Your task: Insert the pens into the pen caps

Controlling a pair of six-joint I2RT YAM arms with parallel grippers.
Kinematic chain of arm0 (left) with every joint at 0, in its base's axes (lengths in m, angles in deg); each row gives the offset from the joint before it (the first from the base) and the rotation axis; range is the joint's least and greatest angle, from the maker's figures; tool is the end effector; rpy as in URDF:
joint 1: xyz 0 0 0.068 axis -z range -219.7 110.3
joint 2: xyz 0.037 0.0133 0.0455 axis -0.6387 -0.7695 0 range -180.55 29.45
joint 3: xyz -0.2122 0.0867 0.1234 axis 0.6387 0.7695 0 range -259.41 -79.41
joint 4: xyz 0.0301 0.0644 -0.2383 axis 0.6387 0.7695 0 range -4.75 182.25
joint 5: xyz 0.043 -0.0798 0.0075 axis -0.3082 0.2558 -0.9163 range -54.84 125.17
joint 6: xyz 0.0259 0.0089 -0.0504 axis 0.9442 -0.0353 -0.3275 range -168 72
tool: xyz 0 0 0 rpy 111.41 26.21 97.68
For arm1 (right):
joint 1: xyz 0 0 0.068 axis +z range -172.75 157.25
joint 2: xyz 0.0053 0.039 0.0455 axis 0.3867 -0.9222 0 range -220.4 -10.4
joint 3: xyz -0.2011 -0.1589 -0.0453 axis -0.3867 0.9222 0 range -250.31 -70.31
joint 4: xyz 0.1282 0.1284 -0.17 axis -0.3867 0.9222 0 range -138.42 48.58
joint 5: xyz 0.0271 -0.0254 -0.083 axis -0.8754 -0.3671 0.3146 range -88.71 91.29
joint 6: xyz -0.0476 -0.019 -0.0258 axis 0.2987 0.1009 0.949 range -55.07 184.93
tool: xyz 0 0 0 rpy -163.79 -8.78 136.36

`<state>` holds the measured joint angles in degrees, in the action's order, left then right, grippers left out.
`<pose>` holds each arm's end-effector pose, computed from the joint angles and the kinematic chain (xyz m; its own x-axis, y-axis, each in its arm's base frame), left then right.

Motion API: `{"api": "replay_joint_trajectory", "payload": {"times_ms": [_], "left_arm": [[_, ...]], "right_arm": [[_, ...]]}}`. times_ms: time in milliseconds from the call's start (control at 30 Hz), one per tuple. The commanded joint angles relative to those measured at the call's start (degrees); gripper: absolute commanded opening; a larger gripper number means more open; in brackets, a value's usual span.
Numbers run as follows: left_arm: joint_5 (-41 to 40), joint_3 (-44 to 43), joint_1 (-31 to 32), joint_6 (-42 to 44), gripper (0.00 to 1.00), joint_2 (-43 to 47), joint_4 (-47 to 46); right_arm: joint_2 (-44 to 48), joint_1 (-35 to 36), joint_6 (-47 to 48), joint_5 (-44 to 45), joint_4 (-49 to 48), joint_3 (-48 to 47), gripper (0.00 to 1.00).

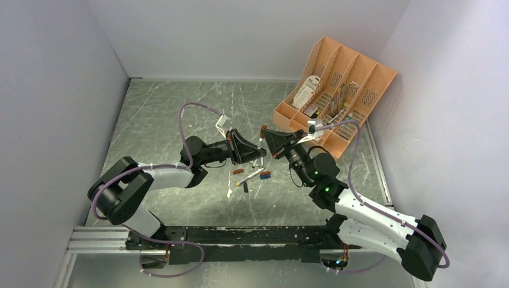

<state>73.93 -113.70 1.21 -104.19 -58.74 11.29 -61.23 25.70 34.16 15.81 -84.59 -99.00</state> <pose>0.2070 -0.2132 0.2492 -0.6493 -0.2946 -0.7012 0.7469 -0.0730 -0.6609 0.1457 0.1491 0.3040 -0.1500 0.5774 -0.8025 -0.5661 0.6154 0.5485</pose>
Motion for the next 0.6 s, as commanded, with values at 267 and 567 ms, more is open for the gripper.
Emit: {"api": "replay_joint_trajectory", "payload": {"times_ms": [267,567], "left_arm": [[-1.64,-4.62,-0.39,6.93,0.07,1.13,-1.34],[-1.76,-7.28,-0.39,23.96,0.07,3.44,14.55]], "right_arm": [[-2.25,0.11,-0.47,-3.33,2.87,2.11,0.03],[2.33,0.11,3.17,-2.35,6.79,0.31,0.45]]}}
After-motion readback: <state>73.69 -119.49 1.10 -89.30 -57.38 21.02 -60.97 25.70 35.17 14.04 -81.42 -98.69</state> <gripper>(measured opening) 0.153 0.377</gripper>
